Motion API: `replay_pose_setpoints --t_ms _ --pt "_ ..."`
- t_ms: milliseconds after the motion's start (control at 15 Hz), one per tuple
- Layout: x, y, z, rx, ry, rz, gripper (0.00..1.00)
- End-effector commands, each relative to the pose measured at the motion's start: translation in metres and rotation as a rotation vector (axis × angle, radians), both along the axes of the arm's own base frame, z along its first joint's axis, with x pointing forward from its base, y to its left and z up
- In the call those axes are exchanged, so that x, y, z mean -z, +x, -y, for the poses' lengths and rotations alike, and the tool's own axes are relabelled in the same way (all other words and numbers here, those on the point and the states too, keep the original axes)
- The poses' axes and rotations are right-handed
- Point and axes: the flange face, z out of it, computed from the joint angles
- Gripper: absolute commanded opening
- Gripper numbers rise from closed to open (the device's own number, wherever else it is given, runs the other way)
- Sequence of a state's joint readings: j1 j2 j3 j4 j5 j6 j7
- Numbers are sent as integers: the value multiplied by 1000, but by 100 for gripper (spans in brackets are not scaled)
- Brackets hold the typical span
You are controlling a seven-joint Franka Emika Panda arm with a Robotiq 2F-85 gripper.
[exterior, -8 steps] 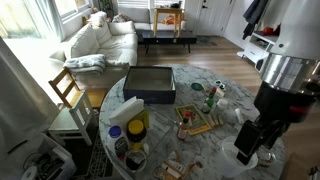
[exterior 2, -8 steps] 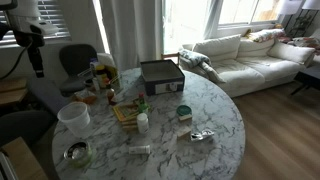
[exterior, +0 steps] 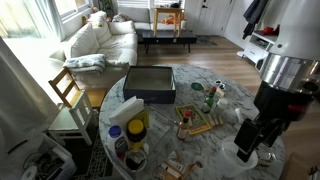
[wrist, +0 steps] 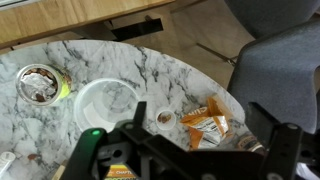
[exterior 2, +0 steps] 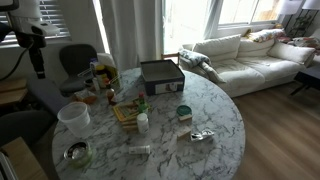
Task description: Pick up the clear measuring cup and place it upside down in the clear storage container
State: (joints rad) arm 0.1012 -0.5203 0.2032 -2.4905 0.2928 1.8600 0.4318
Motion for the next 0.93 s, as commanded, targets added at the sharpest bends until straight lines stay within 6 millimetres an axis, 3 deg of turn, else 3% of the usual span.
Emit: replay_pose_setpoints --t_ms 0,333,400,733,867 --pt "32 9 36 69 -24 -50 100" --pt "74 22 82 115 -40 -86 100" --pt "59 19 68 89 -26 -82 100" --pt "60 22 69 90 -25 -81 100" --pt "79 20 79 110 -8 -144 100"
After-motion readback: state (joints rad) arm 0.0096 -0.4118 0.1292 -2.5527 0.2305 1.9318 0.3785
